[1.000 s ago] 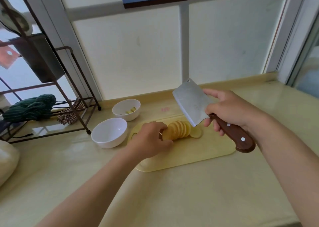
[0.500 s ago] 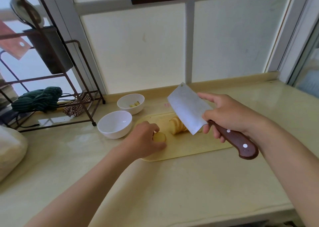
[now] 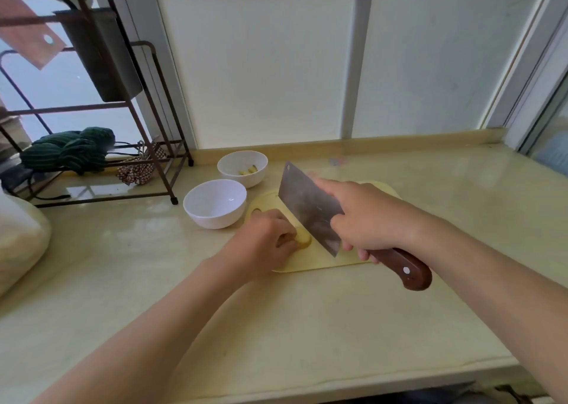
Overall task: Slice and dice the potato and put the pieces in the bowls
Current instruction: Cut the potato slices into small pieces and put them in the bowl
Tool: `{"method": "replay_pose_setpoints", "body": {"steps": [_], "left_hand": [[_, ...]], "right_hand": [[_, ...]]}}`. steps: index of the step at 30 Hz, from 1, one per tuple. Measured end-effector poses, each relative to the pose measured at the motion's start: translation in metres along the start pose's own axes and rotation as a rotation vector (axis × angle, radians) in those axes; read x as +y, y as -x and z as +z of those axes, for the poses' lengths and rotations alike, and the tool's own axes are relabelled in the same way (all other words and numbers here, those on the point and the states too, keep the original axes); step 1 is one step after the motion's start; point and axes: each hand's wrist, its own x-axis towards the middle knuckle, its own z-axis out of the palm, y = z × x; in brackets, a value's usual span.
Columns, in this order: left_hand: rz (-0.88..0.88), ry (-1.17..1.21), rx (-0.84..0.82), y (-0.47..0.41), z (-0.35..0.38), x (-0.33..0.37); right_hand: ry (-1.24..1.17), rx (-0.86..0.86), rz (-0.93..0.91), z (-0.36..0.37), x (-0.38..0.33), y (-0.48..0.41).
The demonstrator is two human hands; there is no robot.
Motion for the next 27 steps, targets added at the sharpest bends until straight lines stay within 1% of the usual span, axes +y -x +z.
{"method": "replay_pose_setpoints", "body": {"steps": [3, 5, 8, 10, 17, 23, 27], "left_hand": [[0.039, -0.028, 0.020, -0.001, 0.003, 0.000], [0.090, -0.023, -0.005, 0.000, 0.000, -0.002], [0.183, -0.022, -0.058, -0.002, -0.006, -0.006], [0.216, -0.016, -0.065, -0.005, -0.006, -0.010], [0.224, -0.034, -0.025, -0.022, 0.010, -0.016], [0.255, 0.012, 0.013, -0.020, 0.014, -0.021], [0.277, 0.030, 0.034, -0.021, 0.016, -0.022]], "right_hand": [[0.115, 0.001, -0.011, 0.002, -0.004, 0.001], [0.159, 0.001, -0.002, 0.004, -0.003, 0.001], [0.151, -0.010, 0.025, 0.007, 0.001, 0.001], [0.145, -0.014, 0.034, 0.008, 0.002, -0.001], [0.220, -0.020, 0.019, 0.000, 0.002, -0.012], [0.183, -0.088, 0.086, -0.004, 0.001, -0.018], [0.178, -0.052, 0.093, -0.006, -0.003, -0.015]]}}
